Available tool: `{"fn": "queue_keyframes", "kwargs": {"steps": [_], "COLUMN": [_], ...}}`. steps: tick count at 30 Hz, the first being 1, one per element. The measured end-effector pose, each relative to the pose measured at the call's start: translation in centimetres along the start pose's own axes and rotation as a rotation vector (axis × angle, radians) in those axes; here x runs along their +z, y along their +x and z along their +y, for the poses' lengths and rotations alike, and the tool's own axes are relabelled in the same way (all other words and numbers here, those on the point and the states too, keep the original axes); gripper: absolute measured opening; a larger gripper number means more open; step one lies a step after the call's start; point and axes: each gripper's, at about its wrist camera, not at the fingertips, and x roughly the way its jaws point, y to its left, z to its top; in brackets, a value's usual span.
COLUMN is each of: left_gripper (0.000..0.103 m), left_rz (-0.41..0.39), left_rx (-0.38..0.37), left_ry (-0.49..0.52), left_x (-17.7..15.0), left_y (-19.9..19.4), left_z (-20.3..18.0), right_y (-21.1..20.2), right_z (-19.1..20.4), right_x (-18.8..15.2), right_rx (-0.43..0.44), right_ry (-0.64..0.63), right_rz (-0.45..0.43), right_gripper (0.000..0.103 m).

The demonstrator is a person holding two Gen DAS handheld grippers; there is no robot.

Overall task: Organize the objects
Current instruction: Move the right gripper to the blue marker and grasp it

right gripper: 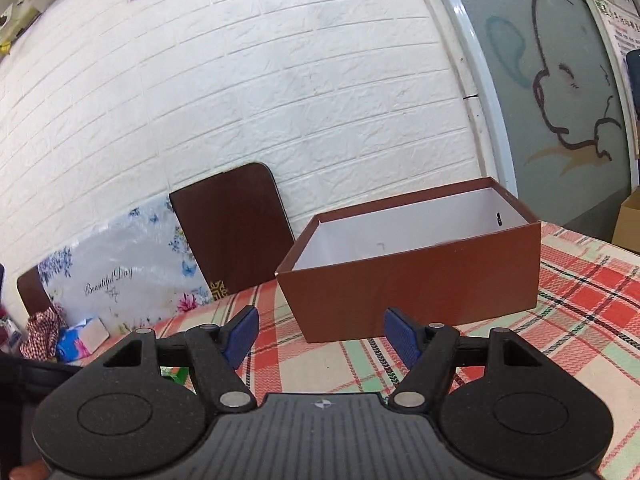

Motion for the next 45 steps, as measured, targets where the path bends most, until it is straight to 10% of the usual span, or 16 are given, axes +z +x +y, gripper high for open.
{"fn": "queue_keyframes", "kwargs": {"steps": [45], "left_gripper": [0.093], "left_rz": [0.081], "left_rx": [0.124], "left_ry": [-0.049], "left_x": [-4.3], "left_y": [2.1], "left_z": [4.6], "right_y": [1.5], "right_z": [4.6], "right_x": [-3.6], "right_rx": [-0.004], "right_ry": [-0.132], "right_rz": [0.125], "right_gripper": [0.079]}}
